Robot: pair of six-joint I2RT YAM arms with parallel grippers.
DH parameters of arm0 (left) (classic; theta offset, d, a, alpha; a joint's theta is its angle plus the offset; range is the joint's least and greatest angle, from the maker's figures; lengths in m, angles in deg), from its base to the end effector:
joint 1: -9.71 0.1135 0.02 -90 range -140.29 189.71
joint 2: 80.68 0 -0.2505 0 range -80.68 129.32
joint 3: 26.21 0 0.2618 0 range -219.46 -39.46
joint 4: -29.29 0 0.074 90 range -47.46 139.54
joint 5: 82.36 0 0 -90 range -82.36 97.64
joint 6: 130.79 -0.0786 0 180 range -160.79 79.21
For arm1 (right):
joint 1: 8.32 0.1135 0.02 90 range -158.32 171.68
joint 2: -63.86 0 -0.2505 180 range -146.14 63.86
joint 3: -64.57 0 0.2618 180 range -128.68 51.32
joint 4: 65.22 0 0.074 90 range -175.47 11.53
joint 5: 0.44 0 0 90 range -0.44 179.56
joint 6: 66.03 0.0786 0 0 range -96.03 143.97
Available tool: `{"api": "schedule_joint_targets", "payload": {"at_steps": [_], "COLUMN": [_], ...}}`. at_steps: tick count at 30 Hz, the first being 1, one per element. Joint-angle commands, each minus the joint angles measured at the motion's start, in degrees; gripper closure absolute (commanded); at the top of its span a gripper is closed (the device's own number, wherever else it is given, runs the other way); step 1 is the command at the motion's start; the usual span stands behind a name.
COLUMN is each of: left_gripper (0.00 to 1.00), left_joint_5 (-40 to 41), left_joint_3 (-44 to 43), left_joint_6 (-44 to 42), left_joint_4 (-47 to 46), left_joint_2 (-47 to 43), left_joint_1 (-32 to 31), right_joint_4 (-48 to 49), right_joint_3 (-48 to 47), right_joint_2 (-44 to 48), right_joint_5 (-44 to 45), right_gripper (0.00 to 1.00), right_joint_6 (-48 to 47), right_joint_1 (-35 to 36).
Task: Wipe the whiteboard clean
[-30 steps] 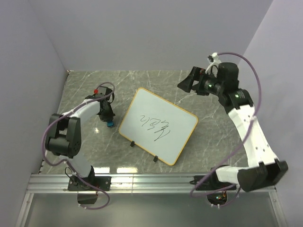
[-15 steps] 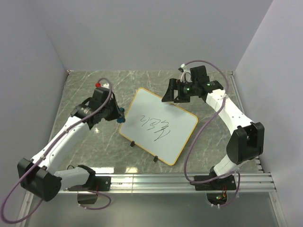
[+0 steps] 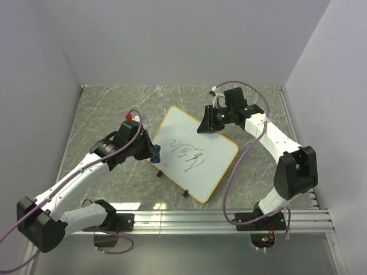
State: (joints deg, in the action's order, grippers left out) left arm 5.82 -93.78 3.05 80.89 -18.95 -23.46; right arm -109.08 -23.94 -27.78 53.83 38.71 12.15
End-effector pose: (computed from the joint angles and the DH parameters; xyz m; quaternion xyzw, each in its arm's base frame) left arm 0.2232 -0.1488 0.2515 -0.0802 0.9228 -0.2459 0.2855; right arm 0.3424 0.1768 0.2488 -0.1566 0.8788 0.3776 0.2462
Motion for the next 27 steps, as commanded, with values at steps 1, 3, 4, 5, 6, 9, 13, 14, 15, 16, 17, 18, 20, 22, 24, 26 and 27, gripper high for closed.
{"api": "schedule_joint_targets", "payload": {"at_steps": [1, 3, 4, 5, 6, 9, 13, 14, 15, 16, 17, 18, 20, 22, 24, 26, 27], "left_gripper": [1.0, 1.0, 1.0, 1.0, 1.0, 1.0, 1.0, 1.0, 1.0, 1.0, 1.0, 1.0, 1.0, 1.0, 1.0, 1.0, 1.0], "left_joint_5": [-1.51, -0.9, -0.81, -0.2, 0.15, 0.94, 0.33, 0.07, -0.28, -1.24, -1.69, -2.3, -3.54, -5.28, -5.99, -5.13, -4.42], "left_joint_3": [0.01, -0.43, -1.13, -1.57, -2.44, -3.94, -5.7, -5.96, -6.58, -6.93, -7.37, -8.33, -9.39, -9.92, -9.4, -8.52, -6.95], "left_joint_6": [0.55, 0.9, 0.99, 0.99, 1.16, 1.51, 2.04, 2.13, 2.39, 2.4, 2.4, 2.05, 1.61, 1.52, 1.43, 1.87, 2.3], "left_joint_4": [-4.42, -5.65, -6.17, -6.62, -7.75, -10.65, -14.08, -14.96, -15.84, -17.85, -18.74, -19.88, -22.52, -25.84, -27.97, -29.9, -30.17], "left_joint_2": [0.84, 2.24, 4.34, 5.49, 6.63, 12.51, 17.97, 18.76, 20.6, 21.49, 22.37, 24.29, 26.15, 28.08, 28.88, 29.14, 28.97], "left_joint_1": [-1.72, -3.3, -3.92, -4.62, -6.19, -9.62, -13.58, -14.46, -16.38, -17.27, -18.33, -20.51, -22.72, -25.1, -26.59, -27.04, -26.95], "right_joint_4": [1.26, 0.99, 0.64, 0.38, 0.29, -0.24, 0.2, 0.37, 0.38, 0.46, 0.55, 0.38, 0.29, 0.29, 0.55, 0.64, 0.81], "right_joint_3": [0.47, 0.47, 0.47, 0.47, 0.64, 1.35, 3.19, 3.46, 3.63, 3.89, 4.07, 4.16, 4.34, 4.34, 4.51, 4.69, 4.86], "right_joint_2": [0.58, 0.14, -0.03, -0.47, -0.65, -0.83, -0.21, -0.3, -0.21, -0.38, -0.21, -0.3, -0.39, -0.56, -0.65, -0.74, -0.74], "right_joint_5": [-0.66, -0.4, -0.22, -0.14, -0.05, 0.22, 0.66, 0.83, 0.92, 1.09, 1.18, 1.36, 1.71, 1.8, 1.8, 1.8, 1.8], "right_gripper": [0.69, 0.89, 0.97, 1.0, 1.0, 1.0, 1.0, 1.0, 1.0, 1.0, 1.0, 1.0, 1.0, 1.0, 1.0, 1.0, 1.0], "right_joint_6": [-0.59, -0.94, -1.38, -1.56, -1.73, -3.4, -3.32, -3.23, -3.23, -3.23, -3.32, -3.4, -3.49, -3.49, -3.32, -3.23, -3.23], "right_joint_1": [0.54, 0.54, 0.54, 0.54, 0.62, 0.54, 0.54, 0.54, 0.54, 0.45, 0.54, 0.54, 0.45, 0.54, 0.54, 0.54, 0.54]}}
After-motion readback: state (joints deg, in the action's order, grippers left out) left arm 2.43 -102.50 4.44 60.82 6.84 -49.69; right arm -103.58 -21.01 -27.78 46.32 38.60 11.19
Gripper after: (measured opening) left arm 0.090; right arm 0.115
